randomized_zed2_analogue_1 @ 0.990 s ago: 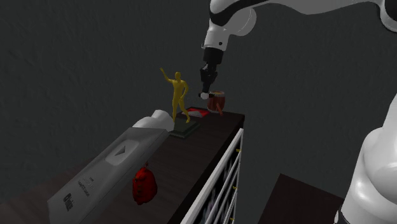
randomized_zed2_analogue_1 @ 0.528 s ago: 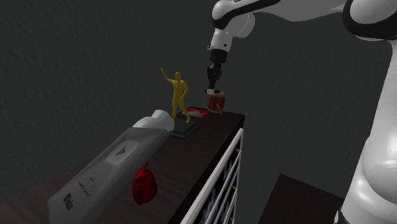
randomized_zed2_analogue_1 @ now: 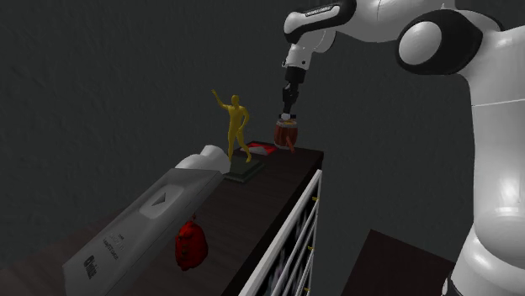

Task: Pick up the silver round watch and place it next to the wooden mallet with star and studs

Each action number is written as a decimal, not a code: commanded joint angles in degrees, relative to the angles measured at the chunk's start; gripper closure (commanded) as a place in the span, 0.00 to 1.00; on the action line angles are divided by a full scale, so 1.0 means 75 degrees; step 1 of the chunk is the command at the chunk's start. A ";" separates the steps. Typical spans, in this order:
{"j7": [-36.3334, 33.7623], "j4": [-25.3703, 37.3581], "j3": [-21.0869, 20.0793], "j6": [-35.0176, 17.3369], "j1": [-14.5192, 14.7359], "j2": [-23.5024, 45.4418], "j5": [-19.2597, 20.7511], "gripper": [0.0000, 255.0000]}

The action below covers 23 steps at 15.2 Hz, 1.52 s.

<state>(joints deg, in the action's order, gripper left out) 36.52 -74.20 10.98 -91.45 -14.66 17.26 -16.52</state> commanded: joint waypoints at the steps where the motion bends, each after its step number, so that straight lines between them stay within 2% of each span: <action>1: 0.0220 0.0890 0.0073 0.0360 -0.0273 0.0600 -0.0133 1.00; 3: 0.0403 0.2170 0.0117 0.0878 -0.0648 0.1430 -0.0310 1.00; 12: 0.0645 0.0643 0.0122 -0.0243 -0.0480 0.1051 -0.0238 1.00; 23: 0.0908 -0.0637 0.0112 -0.1388 -0.0369 0.0947 -0.0266 1.00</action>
<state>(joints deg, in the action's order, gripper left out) 43.13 -78.16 11.82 -101.08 -17.47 24.42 -18.47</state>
